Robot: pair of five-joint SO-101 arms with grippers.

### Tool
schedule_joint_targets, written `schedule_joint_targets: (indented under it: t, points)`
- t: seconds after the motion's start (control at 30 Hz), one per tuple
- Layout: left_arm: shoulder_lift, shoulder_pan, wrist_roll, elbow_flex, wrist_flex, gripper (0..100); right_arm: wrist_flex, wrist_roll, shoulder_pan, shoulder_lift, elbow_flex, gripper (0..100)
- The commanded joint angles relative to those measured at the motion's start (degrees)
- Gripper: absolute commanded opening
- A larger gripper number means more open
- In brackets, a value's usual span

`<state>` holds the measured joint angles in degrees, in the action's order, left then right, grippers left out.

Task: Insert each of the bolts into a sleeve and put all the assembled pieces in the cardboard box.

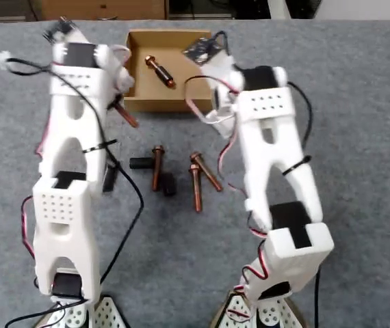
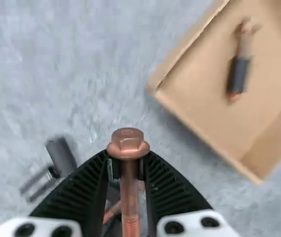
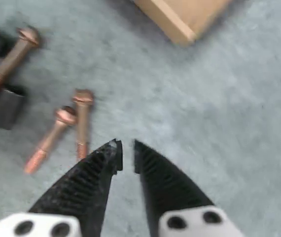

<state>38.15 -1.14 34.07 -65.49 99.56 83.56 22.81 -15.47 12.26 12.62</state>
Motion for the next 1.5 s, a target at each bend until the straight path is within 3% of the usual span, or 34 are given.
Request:
schedule_joint_targets:
  t: [0.0, 0.13, 0.4, 0.57, 0.83, 1.13, 1.33, 1.47]
  points:
    - [-2.5, -5.8, -6.1, -6.2, 1.5, 2, 2.0, -11.3, -4.6, -1.0, 2.7, 12.8]
    - [-7.7, -9.0, -15.0, 0.4, 1.5, 2, 5.2, -21.4, -10.6, 2.9, 3.0, 11.1]
    - [-33.0, -9.6, -20.6, 32.1, -0.9, 2, 5.1, -36.0, -16.8, 11.6, 5.8, 4.8]
    - [-44.5, -9.9, -20.6, 54.6, -13.3, 2, 7.3, -41.5, -16.8, 13.9, 9.0, 4.8]
    - [-47.3, -13.5, -15.5, 83.3, -35.0, 2, 10.3, -47.5, -19.8, 16.2, 9.1, 4.8]
    - [-47.2, -13.7, -15.4, 86.9, -37.5, 2, 7.8, -48.8, -22.6, 16.1, 3.3, 5.2]
    - [-47.3, -13.5, -15.4, 88.5, -39.6, 2, 7.0, -50.0, -22.3, 16.3, 0.8, 16.4]
    - [-47.3, -14.0, -15.6, 88.6, -39.9, 2, 3.3, -50.2, -23.6, 16.3, -0.9, 16.4]
